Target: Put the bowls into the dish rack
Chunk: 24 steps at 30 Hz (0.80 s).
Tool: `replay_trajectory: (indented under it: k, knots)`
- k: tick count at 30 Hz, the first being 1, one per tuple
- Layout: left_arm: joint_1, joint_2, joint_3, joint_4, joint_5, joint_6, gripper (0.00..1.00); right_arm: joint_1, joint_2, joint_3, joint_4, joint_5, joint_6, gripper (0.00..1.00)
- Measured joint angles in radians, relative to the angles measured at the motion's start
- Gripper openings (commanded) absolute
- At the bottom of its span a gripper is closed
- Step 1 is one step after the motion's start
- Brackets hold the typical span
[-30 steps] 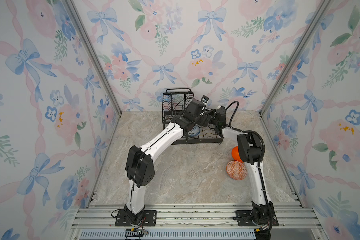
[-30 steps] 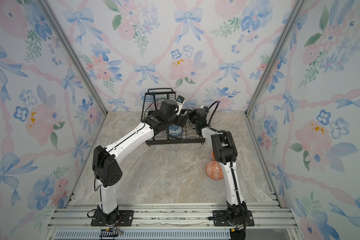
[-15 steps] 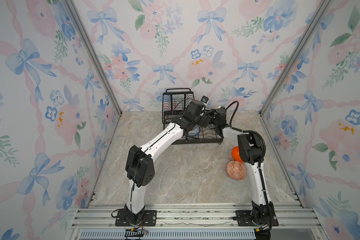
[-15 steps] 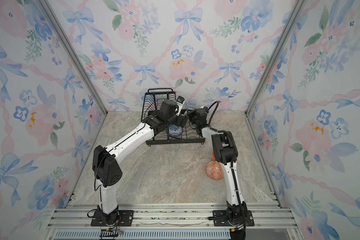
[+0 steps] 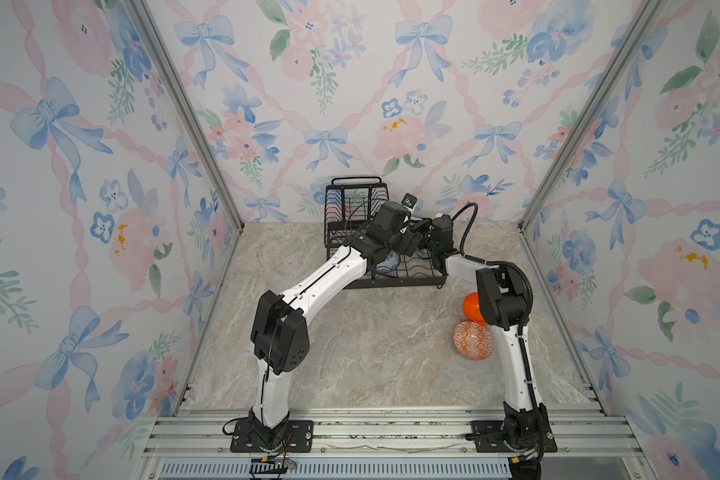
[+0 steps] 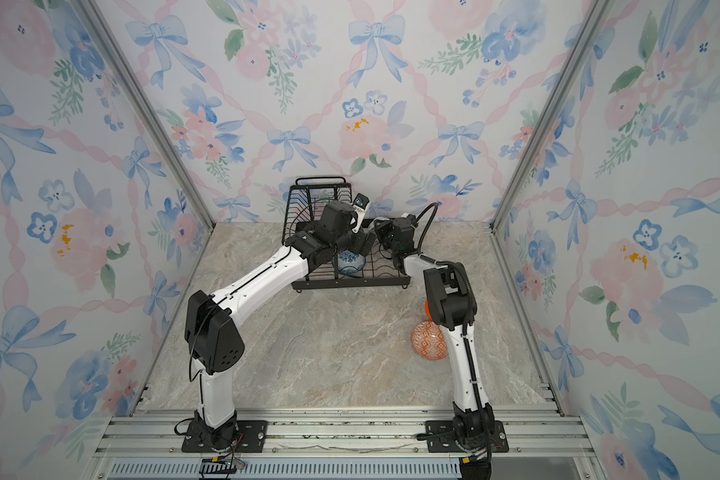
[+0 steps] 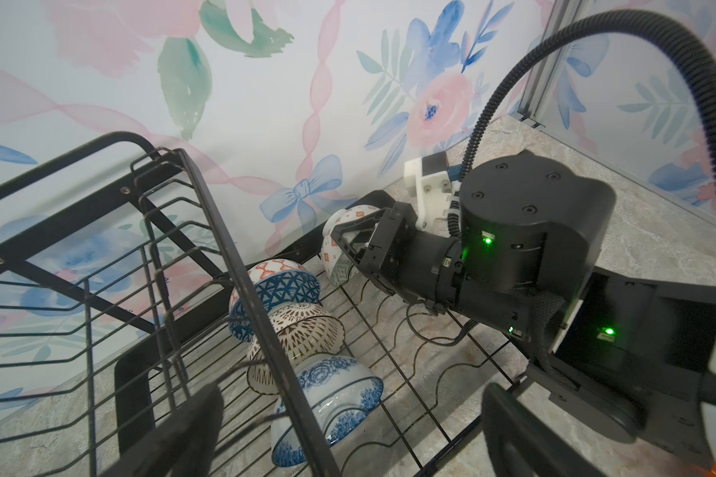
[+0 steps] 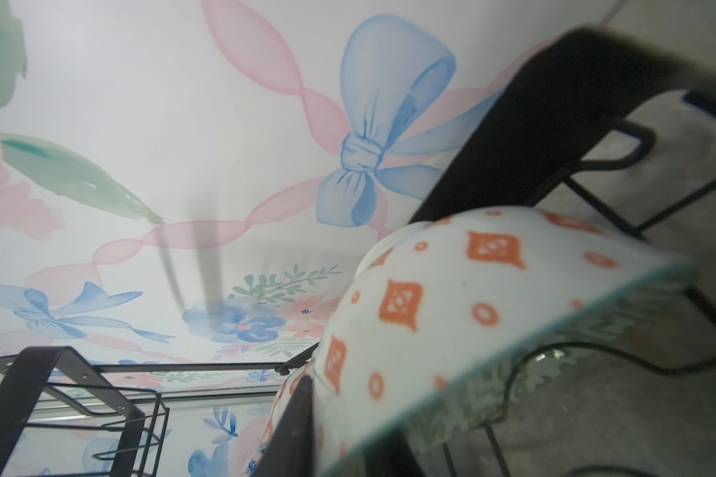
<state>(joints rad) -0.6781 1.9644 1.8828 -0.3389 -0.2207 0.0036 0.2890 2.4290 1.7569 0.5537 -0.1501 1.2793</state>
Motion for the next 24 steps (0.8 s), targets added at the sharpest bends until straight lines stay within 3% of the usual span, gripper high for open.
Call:
replay_trajectory:
  k: [24]
  knots:
    - [0.000,0.000,0.000,0.000,0.000,-0.007,0.98,-0.005,-0.017,-0.014,-0.007,0.000,0.001,0.31]
